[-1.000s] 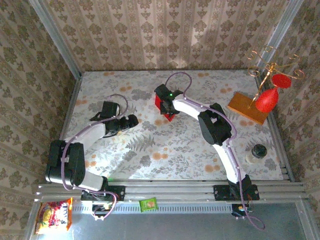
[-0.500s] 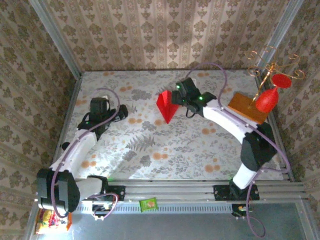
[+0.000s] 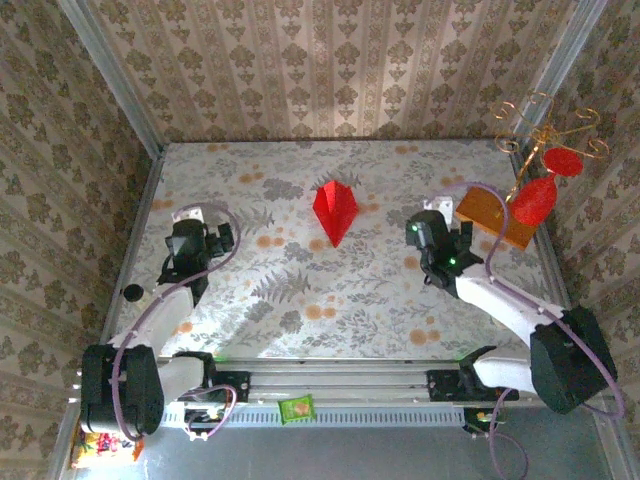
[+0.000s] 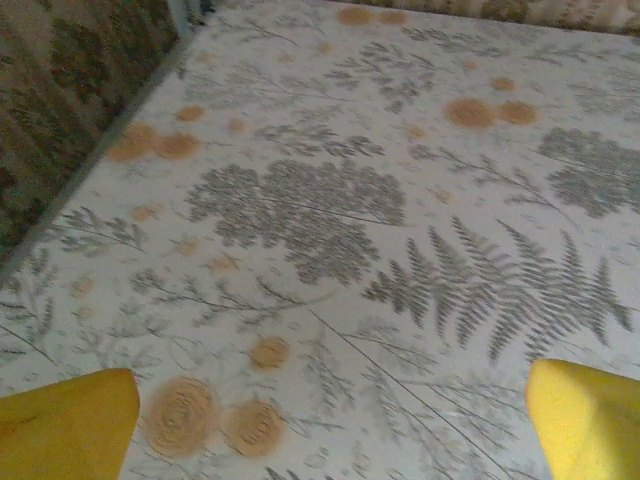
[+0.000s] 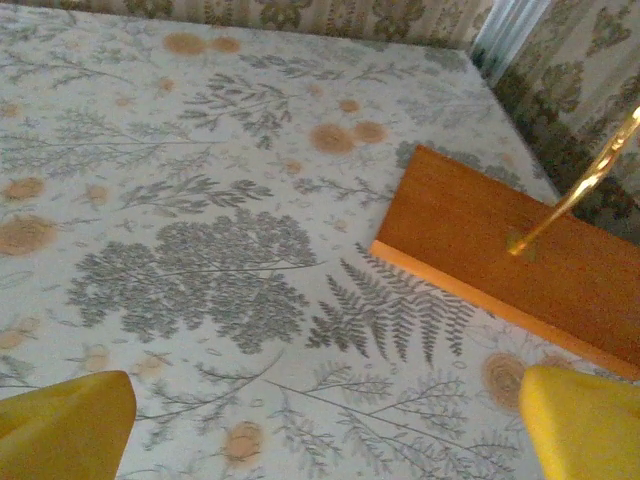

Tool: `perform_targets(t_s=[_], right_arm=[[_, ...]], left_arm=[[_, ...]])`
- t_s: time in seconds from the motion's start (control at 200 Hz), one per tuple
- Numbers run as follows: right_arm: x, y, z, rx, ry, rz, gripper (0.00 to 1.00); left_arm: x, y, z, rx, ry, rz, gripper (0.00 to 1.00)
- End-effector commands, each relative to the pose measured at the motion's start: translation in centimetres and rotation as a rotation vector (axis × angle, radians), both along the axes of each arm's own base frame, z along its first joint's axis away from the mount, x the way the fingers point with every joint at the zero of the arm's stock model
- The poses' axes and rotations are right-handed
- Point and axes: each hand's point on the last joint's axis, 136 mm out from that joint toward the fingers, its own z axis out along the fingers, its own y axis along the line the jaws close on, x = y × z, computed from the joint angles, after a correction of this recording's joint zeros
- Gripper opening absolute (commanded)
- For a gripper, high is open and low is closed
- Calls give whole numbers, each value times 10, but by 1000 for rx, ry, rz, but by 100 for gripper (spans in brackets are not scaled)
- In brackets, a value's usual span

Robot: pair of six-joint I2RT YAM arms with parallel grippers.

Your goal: Fold a paper plane with a square sheet of paper (pick it up from the middle)

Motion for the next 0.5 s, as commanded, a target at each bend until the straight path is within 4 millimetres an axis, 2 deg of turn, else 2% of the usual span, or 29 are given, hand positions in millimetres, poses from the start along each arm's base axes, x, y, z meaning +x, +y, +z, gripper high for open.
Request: perform_targets(t_s=[0.0, 0.105, 0.3, 0.495], right_arm=[[12, -12, 17, 29, -153, 30, 100], [18, -25, 5, 87, -185, 39, 100], [28, -31, -18, 116, -191, 90, 100], [27, -34, -20, 148, -258, 160, 100]], left_arm=[[12, 15, 5, 39, -99, -1, 100], [18, 19, -6, 14, -123, -32, 100], [30, 6, -19, 24, -154, -142, 99], [35, -3, -17, 36, -167, -217, 99]])
